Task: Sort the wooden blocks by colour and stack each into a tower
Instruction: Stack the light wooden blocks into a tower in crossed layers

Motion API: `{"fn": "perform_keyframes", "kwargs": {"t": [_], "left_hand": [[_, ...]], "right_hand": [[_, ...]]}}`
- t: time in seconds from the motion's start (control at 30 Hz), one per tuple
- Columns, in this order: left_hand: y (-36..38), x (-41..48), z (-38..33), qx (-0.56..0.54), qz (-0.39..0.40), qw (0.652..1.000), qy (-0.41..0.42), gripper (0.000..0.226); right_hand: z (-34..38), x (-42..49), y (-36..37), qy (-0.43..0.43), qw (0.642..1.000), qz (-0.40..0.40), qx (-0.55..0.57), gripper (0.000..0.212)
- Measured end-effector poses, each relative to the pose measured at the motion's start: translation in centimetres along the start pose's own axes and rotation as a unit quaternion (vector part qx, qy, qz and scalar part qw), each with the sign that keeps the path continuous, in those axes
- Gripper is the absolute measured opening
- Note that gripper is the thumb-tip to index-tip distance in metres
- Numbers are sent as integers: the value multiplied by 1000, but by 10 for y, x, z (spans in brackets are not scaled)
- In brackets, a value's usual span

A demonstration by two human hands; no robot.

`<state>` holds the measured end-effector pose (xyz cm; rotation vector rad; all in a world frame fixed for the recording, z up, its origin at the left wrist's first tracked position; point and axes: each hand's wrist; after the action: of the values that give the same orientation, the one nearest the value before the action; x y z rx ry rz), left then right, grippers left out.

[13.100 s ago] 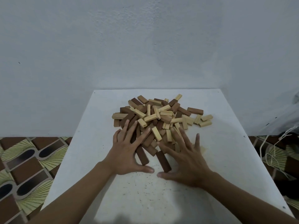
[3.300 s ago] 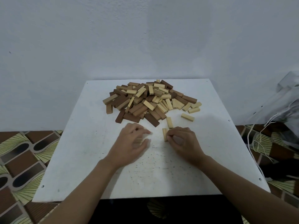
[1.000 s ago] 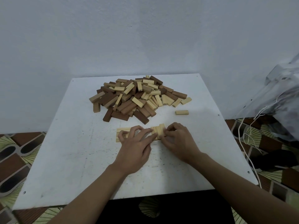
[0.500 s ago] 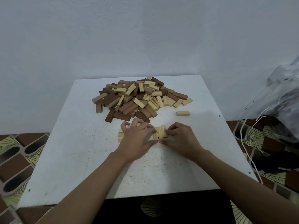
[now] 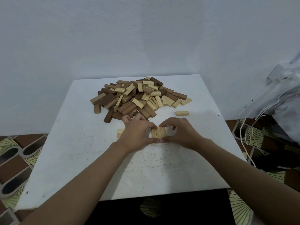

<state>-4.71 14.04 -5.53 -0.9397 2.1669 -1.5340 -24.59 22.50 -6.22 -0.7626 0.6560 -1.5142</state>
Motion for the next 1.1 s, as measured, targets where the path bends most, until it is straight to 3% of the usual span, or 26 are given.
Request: {"fn": "perform_keyframes", "kwargs": {"t": [0.17, 0.53, 0.9, 1.1], "left_hand": [[-5, 5, 3, 28, 30, 999, 28, 53], [2, 10, 9, 24, 47, 998, 23, 64], [-2, 7, 6, 21, 47, 999, 5, 72], [-2, 5, 9, 54, 49, 997, 4, 70]], "right_hand": [[-2, 8, 3, 14, 999, 38, 1, 67], [-4, 9, 6, 27, 999, 30, -19, 64], [-2, 9, -9, 44, 997, 54, 27, 88], [-4, 12, -9, 51, 996, 58, 38, 73]]}}
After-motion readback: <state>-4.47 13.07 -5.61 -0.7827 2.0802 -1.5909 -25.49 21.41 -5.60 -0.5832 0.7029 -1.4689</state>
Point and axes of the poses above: each hand's wrist, its own x-axis towards the middle knuckle, its own y-axis out of the palm, z = x × y, and after that the axes turned 2 degrees about -x, right-handed
